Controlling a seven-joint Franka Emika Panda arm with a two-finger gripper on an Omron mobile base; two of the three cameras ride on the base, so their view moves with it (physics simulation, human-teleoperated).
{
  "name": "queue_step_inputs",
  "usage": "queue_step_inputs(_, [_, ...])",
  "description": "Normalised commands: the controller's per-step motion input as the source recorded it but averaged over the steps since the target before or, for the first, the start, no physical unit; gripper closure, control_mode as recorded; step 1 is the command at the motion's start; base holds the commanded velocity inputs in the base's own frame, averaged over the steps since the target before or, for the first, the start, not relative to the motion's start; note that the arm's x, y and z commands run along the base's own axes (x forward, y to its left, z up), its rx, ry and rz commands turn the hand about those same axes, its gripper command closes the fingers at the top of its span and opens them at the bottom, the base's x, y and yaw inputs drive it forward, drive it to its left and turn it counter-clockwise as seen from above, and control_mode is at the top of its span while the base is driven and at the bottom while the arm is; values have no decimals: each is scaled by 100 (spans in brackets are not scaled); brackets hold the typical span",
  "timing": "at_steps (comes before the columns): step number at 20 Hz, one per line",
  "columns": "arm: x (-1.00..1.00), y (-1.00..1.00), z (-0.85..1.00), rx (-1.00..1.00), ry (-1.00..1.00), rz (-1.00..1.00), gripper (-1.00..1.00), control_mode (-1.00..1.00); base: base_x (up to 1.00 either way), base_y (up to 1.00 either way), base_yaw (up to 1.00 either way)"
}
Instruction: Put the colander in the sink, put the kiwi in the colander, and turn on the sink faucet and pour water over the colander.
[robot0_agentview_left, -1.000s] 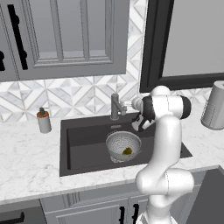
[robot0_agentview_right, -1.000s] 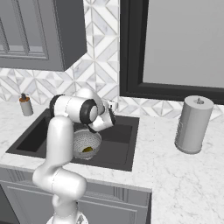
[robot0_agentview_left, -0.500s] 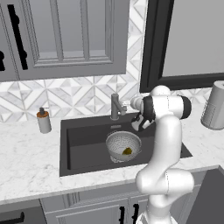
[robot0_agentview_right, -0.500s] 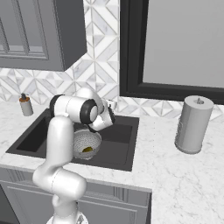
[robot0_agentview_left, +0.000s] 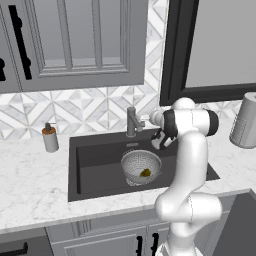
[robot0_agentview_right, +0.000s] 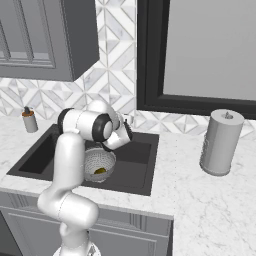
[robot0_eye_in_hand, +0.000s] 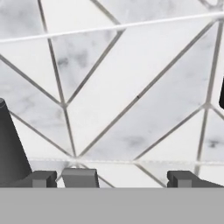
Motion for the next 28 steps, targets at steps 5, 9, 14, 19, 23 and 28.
queue_step_inputs(5, [4, 9, 0, 0, 0, 1, -100, -100, 0, 0, 0])
queue_step_inputs(9, [4, 10, 0, 0, 0, 0, -100, -100, 0, 0, 0])
queue_step_inputs(14, [4, 9, 0, 0, 0, 0, -100, -100, 0, 0, 0])
queue_step_inputs(19, [8, 3, 0, 0, 0, 0, -100, -100, 0, 0, 0])
queue_step_inputs(23, [11, 4, 0, 0, 0, 0, -100, -100, 0, 0, 0])
queue_step_inputs(28, [2, 8, 0, 0, 0, 0, -100, -100, 0, 0, 0])
